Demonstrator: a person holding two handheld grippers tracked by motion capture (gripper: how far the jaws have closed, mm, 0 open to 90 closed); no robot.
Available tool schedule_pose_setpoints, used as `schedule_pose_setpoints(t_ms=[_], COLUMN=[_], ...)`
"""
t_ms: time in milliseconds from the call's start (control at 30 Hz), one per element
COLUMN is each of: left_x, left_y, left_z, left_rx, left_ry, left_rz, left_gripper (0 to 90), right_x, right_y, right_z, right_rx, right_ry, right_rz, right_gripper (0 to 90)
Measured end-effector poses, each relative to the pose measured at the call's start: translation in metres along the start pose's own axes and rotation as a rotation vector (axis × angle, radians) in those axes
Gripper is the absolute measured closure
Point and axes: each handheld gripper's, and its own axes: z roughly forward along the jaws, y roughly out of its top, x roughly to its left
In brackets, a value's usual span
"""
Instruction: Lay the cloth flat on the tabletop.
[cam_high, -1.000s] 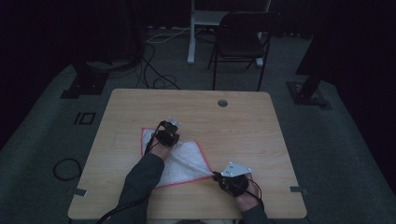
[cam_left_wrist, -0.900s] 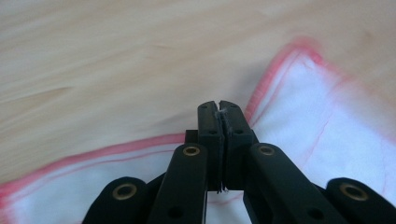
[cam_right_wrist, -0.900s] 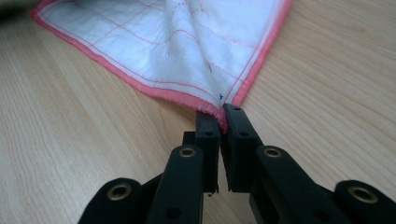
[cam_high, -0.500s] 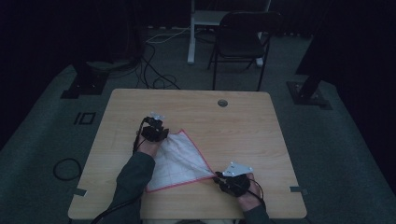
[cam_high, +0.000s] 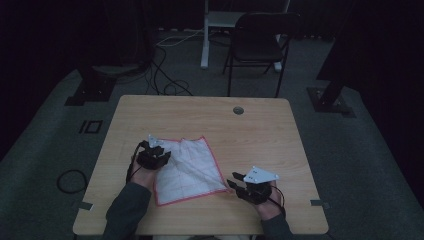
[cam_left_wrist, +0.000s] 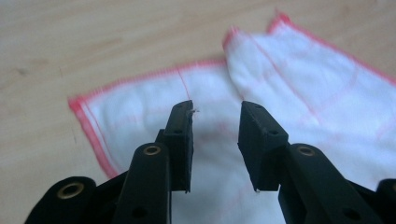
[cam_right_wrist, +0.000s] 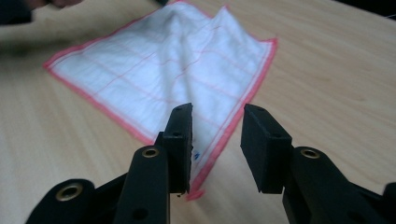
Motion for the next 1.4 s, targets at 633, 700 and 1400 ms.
schedule_pose_setpoints(t_ms=[633, 700, 1400], left_x=[-0.017, -0.016, -0.008], left_y=[-0.058, -0.059, -0.064], left_z=[-0.012, -0.013, -0.015], left_rx=[0.054, 0.048, 0.028], left_ry=[-0.031, -0.036, -0.045], left_rz=[0.052, 0.048, 0.032], left_gripper=[78.3, 79.0, 78.8], right_x=[-0.009, -0.012, -0.036], right_y=[0.021, 0.023, 0.008], right_z=[0.088, 0.095, 0.109], right_rx=[0.108, 0.118, 0.191], right_ry=[-0.032, -0.038, -0.104], right_rz=[-0.021, -0.02, 0.081], right_gripper=[85.0, 83.9, 85.0])
